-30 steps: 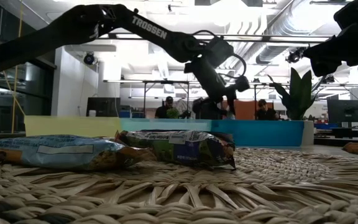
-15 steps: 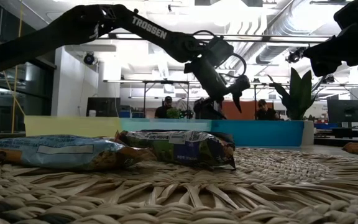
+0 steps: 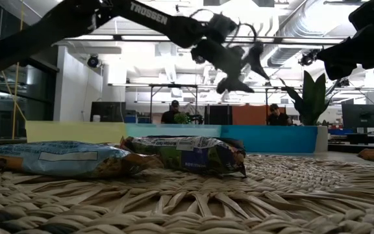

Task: Pick and place Granola Bars by type
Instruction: Put the bottom blue granola bar into the blue bin

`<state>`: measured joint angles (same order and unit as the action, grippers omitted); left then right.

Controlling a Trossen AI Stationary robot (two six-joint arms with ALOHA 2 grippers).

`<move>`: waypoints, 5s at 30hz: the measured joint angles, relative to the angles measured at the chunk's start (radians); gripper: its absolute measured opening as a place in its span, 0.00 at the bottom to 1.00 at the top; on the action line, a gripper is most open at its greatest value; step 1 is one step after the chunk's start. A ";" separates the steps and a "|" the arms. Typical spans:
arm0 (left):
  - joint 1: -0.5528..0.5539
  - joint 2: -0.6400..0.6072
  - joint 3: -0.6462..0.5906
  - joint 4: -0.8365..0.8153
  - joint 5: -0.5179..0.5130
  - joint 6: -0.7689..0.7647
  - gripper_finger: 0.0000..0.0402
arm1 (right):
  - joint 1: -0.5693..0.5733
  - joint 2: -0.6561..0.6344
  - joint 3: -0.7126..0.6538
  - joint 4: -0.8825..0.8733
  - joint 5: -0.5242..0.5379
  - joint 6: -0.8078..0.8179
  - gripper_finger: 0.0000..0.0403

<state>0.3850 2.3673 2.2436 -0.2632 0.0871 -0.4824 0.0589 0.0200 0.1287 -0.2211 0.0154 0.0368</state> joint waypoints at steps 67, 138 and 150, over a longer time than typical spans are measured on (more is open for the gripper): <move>-0.546 -0.743 -0.788 -0.625 0.009 1.011 0.72 | 0.000 0.006 0.000 -0.005 0.000 0.000 0.00; -0.745 -0.208 -0.547 -0.548 -0.083 0.900 0.56 | 0.000 0.092 0.000 -0.007 0.000 0.000 0.00; -0.743 -0.176 -0.547 -0.569 -0.061 0.897 0.56 | 0.000 0.094 0.000 -0.008 0.000 0.000 0.00</move>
<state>-0.3580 2.1910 1.6966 -0.8322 0.0259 0.4145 0.0589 0.1136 0.1291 -0.2295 0.0151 0.0369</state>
